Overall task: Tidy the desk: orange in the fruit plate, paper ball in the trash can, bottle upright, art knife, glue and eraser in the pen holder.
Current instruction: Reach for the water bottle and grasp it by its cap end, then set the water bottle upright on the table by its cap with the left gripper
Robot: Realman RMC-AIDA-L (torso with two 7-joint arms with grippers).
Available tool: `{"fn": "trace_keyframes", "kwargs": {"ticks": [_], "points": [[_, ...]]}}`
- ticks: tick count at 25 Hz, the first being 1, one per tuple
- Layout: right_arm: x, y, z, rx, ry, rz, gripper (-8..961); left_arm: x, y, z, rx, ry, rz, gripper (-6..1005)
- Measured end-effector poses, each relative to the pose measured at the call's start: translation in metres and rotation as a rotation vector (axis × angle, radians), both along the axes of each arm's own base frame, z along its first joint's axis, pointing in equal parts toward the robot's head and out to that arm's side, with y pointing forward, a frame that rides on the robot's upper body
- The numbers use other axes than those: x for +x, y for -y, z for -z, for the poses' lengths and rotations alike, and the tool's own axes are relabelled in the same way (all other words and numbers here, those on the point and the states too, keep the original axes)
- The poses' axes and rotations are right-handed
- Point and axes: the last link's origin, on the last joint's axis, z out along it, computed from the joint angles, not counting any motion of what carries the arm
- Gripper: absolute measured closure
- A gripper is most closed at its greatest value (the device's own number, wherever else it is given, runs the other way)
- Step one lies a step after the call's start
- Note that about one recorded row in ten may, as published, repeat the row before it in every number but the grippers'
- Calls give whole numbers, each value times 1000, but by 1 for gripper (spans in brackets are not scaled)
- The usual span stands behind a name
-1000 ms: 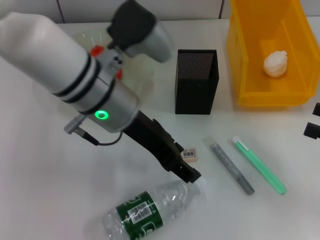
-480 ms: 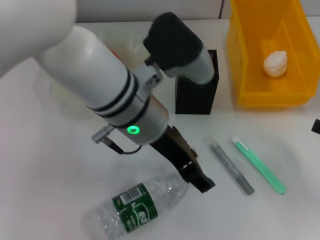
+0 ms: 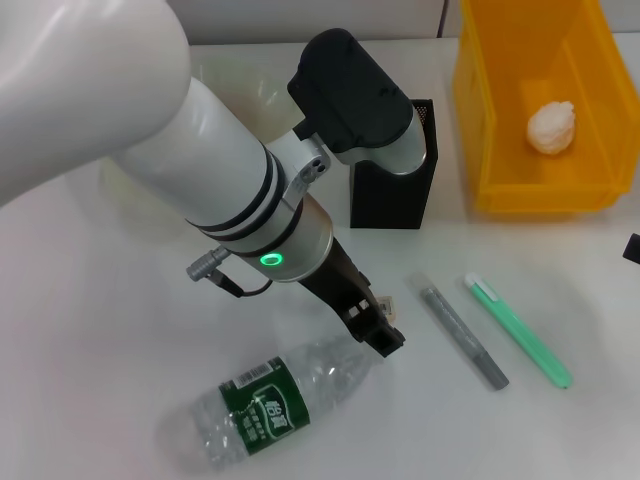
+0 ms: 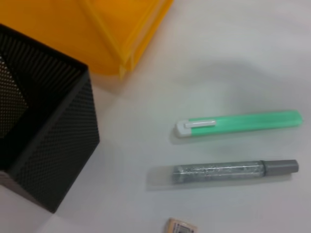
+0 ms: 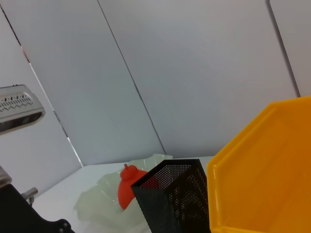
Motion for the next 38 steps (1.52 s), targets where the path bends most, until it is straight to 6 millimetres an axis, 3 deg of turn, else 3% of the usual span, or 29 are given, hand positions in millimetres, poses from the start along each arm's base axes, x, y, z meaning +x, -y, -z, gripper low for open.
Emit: {"fn": "trace_keyframes", "kwargs": {"ticks": [26, 38], "points": [[-1, -6, 5, 2, -9, 6, 145, -11, 18, 26, -34, 4, 36, 269], [0, -6, 4, 6, -4, 11, 146, -10, 26, 27, -37, 5, 108, 508]]}}
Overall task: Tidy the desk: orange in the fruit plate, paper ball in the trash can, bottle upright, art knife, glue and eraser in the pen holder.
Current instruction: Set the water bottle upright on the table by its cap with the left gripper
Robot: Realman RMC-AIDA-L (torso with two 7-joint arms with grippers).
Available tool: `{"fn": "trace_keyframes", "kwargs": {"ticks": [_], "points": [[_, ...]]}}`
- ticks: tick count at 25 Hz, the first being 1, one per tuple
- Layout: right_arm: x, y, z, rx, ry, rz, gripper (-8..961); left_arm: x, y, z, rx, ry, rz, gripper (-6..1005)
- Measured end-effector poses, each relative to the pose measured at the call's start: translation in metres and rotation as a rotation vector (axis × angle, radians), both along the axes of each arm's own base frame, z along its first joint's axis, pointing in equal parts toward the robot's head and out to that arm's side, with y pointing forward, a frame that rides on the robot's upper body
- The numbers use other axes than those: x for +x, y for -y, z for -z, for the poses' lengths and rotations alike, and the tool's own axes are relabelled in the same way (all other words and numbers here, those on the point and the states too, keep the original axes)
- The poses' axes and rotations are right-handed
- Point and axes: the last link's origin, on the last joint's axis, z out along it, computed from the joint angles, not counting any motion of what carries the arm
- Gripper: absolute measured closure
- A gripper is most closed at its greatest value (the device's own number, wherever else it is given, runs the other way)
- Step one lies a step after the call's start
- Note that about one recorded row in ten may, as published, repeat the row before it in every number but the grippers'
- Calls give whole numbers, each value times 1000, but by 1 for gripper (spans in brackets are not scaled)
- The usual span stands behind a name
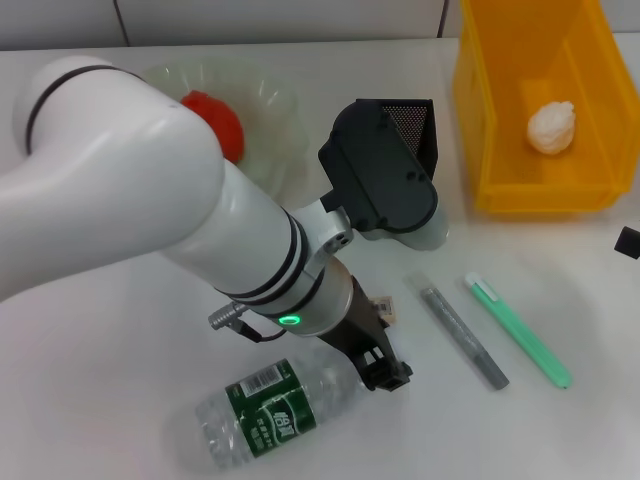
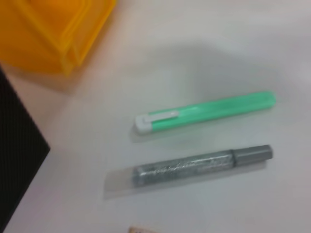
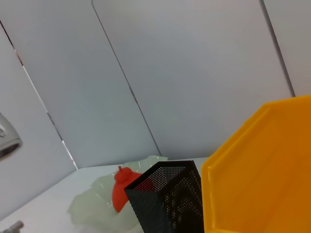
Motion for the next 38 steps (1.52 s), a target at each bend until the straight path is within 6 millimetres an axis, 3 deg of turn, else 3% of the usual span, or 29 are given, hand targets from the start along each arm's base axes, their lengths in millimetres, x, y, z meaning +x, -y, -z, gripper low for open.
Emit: {"fn": "trace_keyframes", "kwargs": {"ticks": [6, 10, 12, 14, 17, 19, 22, 28, 31, 32, 33, 36, 37, 38], "points": [[1, 0, 0, 1, 0, 4, 146, 8, 7, -23, -78, 102, 98, 539], [0, 0, 2, -1, -4, 4, 146, 8, -3, -50, -92, 249, 56, 545], [-3, -2, 5, -7, -8, -2, 146, 2, -15, -76, -107, 387, -1, 545], [-4, -3, 7, -9, -13, -6, 146, -1, -18, -83, -111, 425, -16, 548], [-5, -3, 11, -14, -28, -9, 146, -17, -29, -113, -112, 600, -73, 552], [-6, -4, 12, -15, -30, -10, 146, -21, -30, -118, -111, 640, -75, 555], [-8, -6, 12, -15, -36, -12, 146, -42, -32, -139, -94, 813, -78, 553], [-11, -11, 13, -22, -54, -14, 146, -72, -23, -149, -37, 1053, 10, 548], [-15, -15, 16, -22, -76, -19, 146, -93, -19, -151, 78, 1156, 56, 545], [-18, -19, 19, -24, -91, -20, 146, -109, -14, -152, 183, 1190, 84, 544], [-18, -19, 19, -24, -91, -20, 146, -109, -14, -152, 183, 1190, 84, 543], [-24, -24, 23, -26, -113, -25, 146, -132, -7, -157, 362, 1208, 146, 541], [-28, -28, 27, -26, -123, -31, 146, -148, -1, -159, 495, 1209, 186, 540], [-28, -28, 27, -26, -123, -31, 146, -148, -1, -159, 495, 1209, 186, 539]]}}
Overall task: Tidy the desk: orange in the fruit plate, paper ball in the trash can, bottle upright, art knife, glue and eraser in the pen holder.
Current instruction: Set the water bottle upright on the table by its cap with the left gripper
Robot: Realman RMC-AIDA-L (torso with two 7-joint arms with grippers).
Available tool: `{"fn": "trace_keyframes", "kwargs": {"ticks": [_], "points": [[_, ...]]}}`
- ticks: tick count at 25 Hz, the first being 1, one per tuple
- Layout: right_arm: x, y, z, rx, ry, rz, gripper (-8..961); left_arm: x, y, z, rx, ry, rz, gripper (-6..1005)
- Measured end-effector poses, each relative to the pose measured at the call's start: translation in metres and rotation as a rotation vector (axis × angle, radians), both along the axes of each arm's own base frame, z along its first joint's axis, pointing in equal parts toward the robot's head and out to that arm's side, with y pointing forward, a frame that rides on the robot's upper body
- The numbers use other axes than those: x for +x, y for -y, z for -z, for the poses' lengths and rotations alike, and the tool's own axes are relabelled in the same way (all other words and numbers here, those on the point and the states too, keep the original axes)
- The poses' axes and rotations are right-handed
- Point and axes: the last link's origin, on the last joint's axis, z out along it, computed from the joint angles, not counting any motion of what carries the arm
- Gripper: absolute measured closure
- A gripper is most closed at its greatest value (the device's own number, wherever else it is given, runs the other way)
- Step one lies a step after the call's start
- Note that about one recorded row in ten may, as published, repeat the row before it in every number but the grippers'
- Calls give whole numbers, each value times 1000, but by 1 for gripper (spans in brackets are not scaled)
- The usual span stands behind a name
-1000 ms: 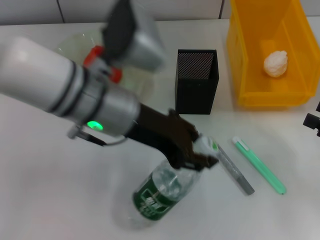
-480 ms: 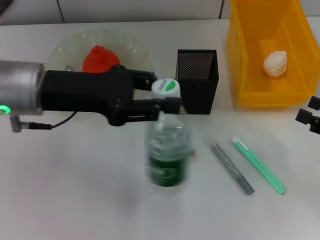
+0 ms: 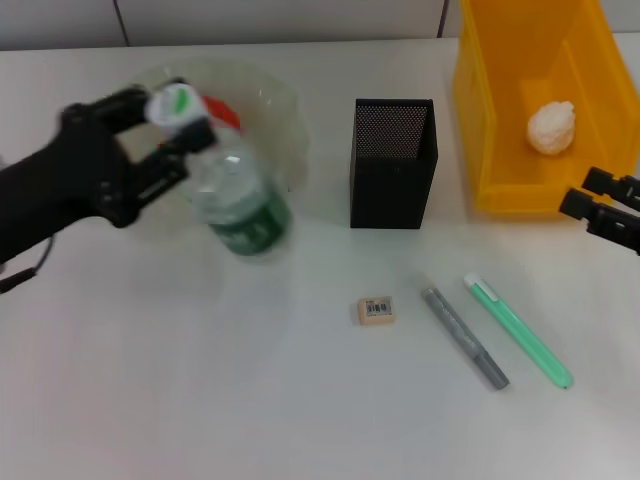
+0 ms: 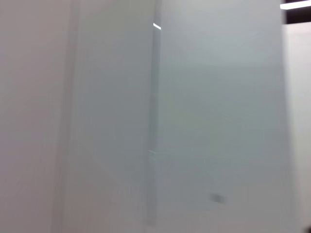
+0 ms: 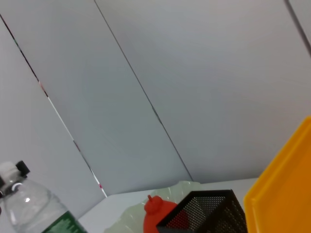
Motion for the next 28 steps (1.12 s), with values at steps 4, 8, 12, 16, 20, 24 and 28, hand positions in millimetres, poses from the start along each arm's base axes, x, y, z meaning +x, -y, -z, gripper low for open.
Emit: {"fn": "trace_keyframes", "kwargs": {"ticks": [4, 8, 12, 16, 20, 24, 28], "points": [[-2, -8, 3, 2, 4, 12, 146, -22, 12, 0, 160, 7, -73, 536], [-2, -11, 3, 3, 10, 22, 146, -29, 17, 4, 210, 13, -110, 533], [-4, -16, 5, 7, 16, 26, 146, -37, 23, 7, 287, 31, -161, 529], [-5, -19, 6, 9, 15, 29, 147, -41, 29, 11, 316, 53, -198, 526], [-5, -20, 6, 11, 15, 32, 147, -41, 34, 20, 346, 47, -201, 523], [-7, -24, 6, 13, 18, 27, 147, -40, 35, 24, 349, 44, -205, 519], [-8, -25, 6, 13, 19, 27, 147, -43, 37, 26, 363, 29, -220, 516]]}}
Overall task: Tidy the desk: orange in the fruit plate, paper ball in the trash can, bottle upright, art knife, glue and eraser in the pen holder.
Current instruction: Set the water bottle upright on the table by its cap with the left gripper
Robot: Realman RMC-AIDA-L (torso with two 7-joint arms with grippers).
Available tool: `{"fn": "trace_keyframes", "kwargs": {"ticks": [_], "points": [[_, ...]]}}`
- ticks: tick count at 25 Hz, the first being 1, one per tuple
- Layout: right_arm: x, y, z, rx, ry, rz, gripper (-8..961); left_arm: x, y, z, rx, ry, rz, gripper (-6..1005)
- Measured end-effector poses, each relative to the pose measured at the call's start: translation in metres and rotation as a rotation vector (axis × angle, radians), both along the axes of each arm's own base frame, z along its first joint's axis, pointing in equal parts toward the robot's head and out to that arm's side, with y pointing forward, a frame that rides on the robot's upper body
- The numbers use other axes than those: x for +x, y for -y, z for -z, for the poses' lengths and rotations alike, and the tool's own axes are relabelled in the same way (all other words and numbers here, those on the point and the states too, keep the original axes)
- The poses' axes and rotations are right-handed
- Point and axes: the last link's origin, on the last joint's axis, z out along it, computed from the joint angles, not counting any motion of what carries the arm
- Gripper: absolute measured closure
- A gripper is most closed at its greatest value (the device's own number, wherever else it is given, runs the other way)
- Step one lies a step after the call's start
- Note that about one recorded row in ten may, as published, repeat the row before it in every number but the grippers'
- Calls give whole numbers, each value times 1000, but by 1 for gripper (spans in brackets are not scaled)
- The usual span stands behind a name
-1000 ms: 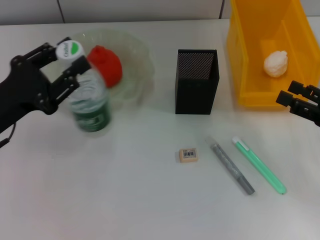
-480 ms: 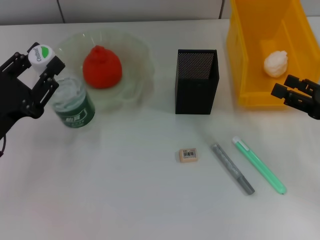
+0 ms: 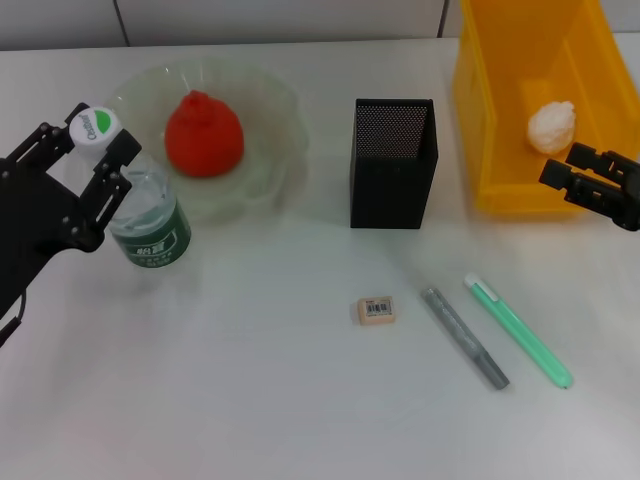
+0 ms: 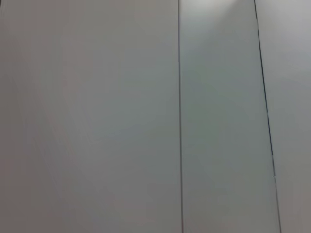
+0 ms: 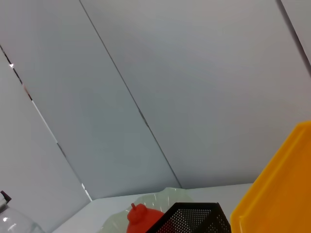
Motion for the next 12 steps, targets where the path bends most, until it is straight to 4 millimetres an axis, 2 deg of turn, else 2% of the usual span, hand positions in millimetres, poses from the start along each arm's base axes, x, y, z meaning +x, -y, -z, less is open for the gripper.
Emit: {"fn": "trace_keyframes", "kwargs": {"ticks": [12], "points": [[0, -2, -1, 3, -5, 8, 147, -5, 1, 18, 24, -37, -81, 506]]}}
